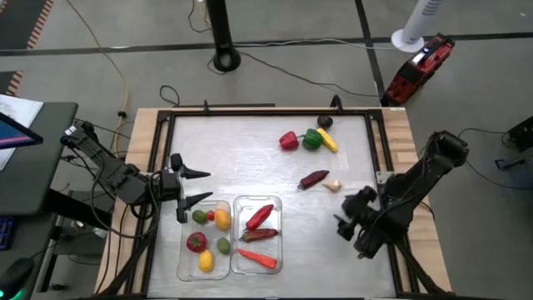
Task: Sort produce into baskets
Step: Put the dark red apple into the left transparent bin
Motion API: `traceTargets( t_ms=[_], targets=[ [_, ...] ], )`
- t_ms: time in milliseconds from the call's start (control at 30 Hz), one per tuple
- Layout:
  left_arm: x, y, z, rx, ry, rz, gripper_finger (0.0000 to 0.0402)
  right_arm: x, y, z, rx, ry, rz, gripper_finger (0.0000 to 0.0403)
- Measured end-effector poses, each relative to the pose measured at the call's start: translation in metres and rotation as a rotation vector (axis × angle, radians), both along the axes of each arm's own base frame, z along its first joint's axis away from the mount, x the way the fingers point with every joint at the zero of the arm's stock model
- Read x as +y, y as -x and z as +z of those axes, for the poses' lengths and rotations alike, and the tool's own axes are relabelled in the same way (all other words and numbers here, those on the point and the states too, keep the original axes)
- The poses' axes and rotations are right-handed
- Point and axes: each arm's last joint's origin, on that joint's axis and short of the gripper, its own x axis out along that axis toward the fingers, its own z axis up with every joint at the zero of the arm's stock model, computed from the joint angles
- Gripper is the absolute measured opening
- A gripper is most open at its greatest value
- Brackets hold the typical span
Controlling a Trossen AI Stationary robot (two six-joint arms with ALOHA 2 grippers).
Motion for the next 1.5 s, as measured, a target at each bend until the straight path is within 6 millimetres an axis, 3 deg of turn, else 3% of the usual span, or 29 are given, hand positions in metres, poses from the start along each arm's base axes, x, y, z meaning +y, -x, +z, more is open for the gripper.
traceTargets(
  t_ms=[467,800,933,1133,1267,1500],
  targets=[
    [0.0,0.0,0.0,0.001,-0.001,0.0,0.0242,-0.005,0.017,-0.052,0.334,-0.068,-0.213,0.0392],
    [0.0,0.0,0.0,-0.001,0.009,0.001,0.0242,-0.003,0.015,-0.062,0.372,-0.038,-0.254,0.0338],
    [0.0,0.0,0.0,0.0,0.005,0.001,0.0242,0.001,0.009,-0.051,0.339,-0.085,-0.253,0.0317],
    [0.0,0.0,0.0,0.0,0.004,0.001,0.0242,0.008,-0.016,-0.021,0.178,-0.077,-0.159,0.0312],
    [0.0,0.0,0.0,0.0,-0.002,0.007,0.0242,0.015,-0.042,0.004,0.022,-0.03,-0.036,0.0312],
    [0.0,0.0,0.0,0.0,-0.002,0.007,0.0242,0.032,-0.105,0.043,-0.335,0.04,0.316,0.0313]
  ],
)
